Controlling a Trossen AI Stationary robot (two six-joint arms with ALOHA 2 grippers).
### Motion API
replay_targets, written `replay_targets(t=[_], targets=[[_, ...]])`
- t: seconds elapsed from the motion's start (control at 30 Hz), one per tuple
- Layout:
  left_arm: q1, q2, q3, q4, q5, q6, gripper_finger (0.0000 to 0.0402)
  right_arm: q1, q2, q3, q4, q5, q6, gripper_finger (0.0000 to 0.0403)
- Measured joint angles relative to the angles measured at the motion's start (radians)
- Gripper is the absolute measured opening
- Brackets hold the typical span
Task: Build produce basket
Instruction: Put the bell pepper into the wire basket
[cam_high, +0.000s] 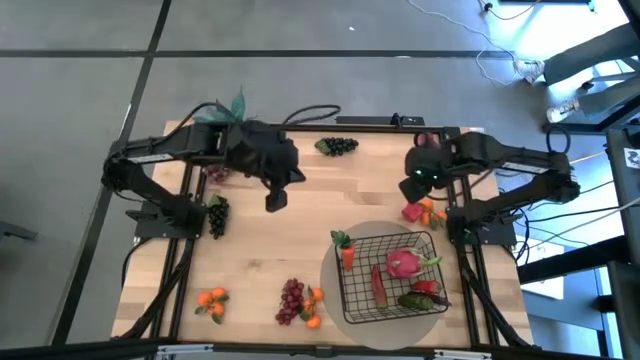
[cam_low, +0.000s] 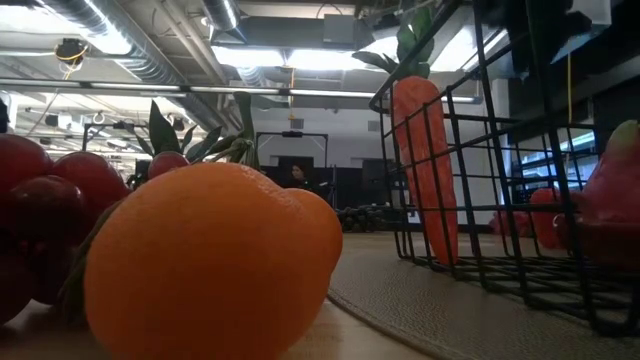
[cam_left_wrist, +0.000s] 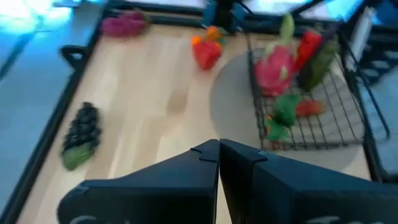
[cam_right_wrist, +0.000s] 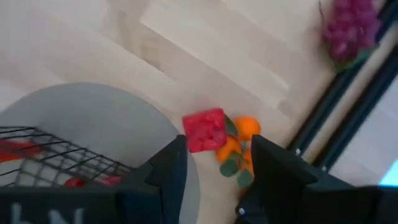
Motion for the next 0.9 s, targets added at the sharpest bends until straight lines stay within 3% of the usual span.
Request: replay_targets(t=[0.17, 0.27, 0.9], targets=[[0.070, 0.020, 0.000, 0.051, 0.210, 0.106, 0.0000, -0.066, 0.028, -0.049, -0.001, -0.035, 0.001, 0.0162], [0.099, 0.038, 0.002, 0.089, 0.266, 0.150, 0.0000, -0.085, 0.037, -0.062, 0.000, -0.036, 0.001, 0.0162], [0.236, 0.128, 0.003, 0.104, 0.239, 0.140, 0.0000, -0.105, 0.040, -0.137, 0.009, -0.071, -0.110, 0.0162]])
